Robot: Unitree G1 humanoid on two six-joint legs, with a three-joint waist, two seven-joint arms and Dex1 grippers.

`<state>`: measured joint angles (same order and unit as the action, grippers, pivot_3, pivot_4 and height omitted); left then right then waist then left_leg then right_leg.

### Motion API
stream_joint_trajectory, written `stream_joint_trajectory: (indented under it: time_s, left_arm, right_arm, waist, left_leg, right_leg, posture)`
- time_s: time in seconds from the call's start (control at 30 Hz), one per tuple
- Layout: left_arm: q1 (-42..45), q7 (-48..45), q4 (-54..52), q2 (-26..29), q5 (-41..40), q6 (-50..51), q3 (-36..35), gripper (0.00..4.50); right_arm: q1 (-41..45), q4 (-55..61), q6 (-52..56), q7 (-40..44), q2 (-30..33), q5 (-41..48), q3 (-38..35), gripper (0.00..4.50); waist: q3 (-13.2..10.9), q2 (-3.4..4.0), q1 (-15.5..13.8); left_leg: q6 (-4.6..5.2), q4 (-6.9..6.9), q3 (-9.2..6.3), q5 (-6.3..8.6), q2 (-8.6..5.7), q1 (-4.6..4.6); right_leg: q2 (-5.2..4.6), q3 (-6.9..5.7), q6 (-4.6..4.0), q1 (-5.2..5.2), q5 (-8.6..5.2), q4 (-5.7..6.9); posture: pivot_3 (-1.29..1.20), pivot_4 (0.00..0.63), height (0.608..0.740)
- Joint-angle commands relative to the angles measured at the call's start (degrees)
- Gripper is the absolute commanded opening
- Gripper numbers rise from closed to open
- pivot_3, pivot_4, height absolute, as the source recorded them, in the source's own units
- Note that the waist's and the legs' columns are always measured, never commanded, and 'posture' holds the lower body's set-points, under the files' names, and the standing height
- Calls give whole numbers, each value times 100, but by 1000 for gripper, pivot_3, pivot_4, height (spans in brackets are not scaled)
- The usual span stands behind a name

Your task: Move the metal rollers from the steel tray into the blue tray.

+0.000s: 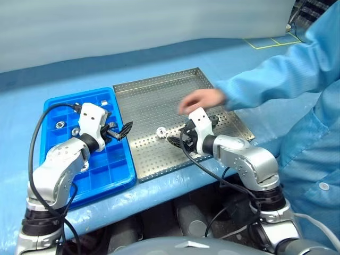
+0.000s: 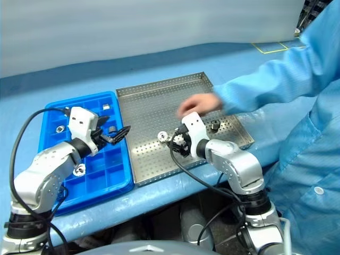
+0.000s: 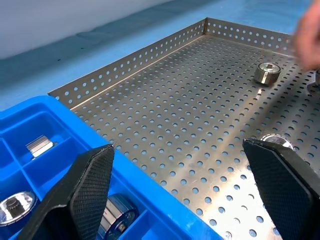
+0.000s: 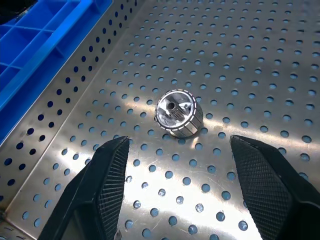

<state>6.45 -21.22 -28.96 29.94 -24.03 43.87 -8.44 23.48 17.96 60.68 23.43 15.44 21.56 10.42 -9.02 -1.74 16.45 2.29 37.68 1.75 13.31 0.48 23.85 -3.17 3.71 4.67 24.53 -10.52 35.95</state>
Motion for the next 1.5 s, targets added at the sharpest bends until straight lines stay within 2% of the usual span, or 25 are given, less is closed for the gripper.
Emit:
stream_joint_trajectory:
  time_s: [0.03, 0.27, 0.53, 0.63, 0.73, 0.77, 0.97, 1.1, 1.23, 1.33, 1.5]
  left_arm:
    - [-55, 35, -378, 82, -61, 56, -225, 4474]
    - [-323, 114, -660, 45, -98, 207, -437, 4474]
    - [-528, 210, -811, 40, -127, 309, -550, 4474]
    - [-595, 216, -848, 76, -138, 345, -646, 4500]
    - [-661, 228, -869, 113, -136, 381, -722, 4500]
    - [-685, 225, -875, 126, -143, 395, -744, 4500]
    - [-1005, 177, -1099, 211, -264, 533, -1029, 4500]
    - [-1696, 103, -1478, 438, -202, 589, -1553, 4500]
    - [-2116, 173, -1633, 453, -198, 652, -2018, 4500]
    - [-2313, 314, -1785, 194, -214, 576, -2174, 4500]
    - [-2524, 596, -2151, -296, -213, 599, -1937, 4500]
  right_arm:
    - [237, -341, -513, 57, -152, -124, 80, 3408]
    - [639, -1794, -1318, 97, -607, -499, 266, 3408]
    - [833, -2666, -1732, 36, -899, -792, 239, 3408]
    - [871, -2817, -1749, -89, -946, -923, 202, 2835]
    - [864, -2814, -1750, -100, -919, -1055, 284, 1869]
    - [845, -2788, -1741, -76, -917, -1077, 315, 1748]
    - [808, -2162, -1724, -65, -1065, -972, 197, 1747]
    - [1046, -1333, -1580, 89, -1312, -719, 288, 1747]
    - [1299, -1053, -1557, 269, -1555, -633, 614, 1747]
    - [1451, -1503, -2227, 659, -1880, -648, 950, 1747]
    - [1813, -2960, -3139, 924, -2354, -880, 1091, 1747]
  waist:
    - [0, 0, -16]
    - [0, 0, -128]
    - [-1, 2, -413]
    - [-1, 2, -507]
    - [-1, 2, -562]
    - [-1, 2, -580]
    - [-1, 2, -650]
    - [-6, 9, -654]
    - [-6, 9, -786]
    - [-6, 10, -955]
    - [-2, 0, -1270]
  left_leg:
    - [0, 0, 0, 0, 0, -1]
    - [0, -3, -2, 0, -1, 0]
    - [-1, -5, -2, 0, 0, 0]
    - [-1, -6, -1, 0, 0, 1]
    - [-1, -6, -1, 0, 0, -1]
    - [-1, -6, -1, 1, 1, -2]
    - [-2, -4, 2, 0, 4, -3]
    - [-4, -12, 5, 1, 9, 1]
    - [-8, -18, -8, 1, 19, -2]
    - [-12, -19, -15, 2, 20, -5]
    - [-19, -20, -21, 3, 14, -7]
  right_leg:
    - [1, -1, 0, -1, 0, 1]
    - [1, -2, 25, 0, 17, 0]
    - [0, -4, 23, 3, 18, -1]
    - [-1, -5, 22, 4, 18, -1]
    - [-3, -7, 21, 4, 17, -1]
    - [-4, -8, 19, 3, 17, -1]
    - [-9, -20, -22, 3, 2, 0]
    - [-9, -21, -23, 17, 3, 4]
    - [-8, -48, -45, 14, -11, 6]
    - [-12, -61, -53, 12, -15, 4]
    - [-24, -72, -54, 11, -15, -3]
  posture:
    - [-206, 150, 740]
    - [-157, 150, 740]
    - [-120, 150, 740]
    - [-116, 150, 740]
    - [-113, 150, 740]
    - [-112, 150, 740]
    - [-90, 150, 740]
    - [-63, 150, 740]
    - [-17, 150, 740]
    - [36, 150, 740]
    - [104, 150, 740]
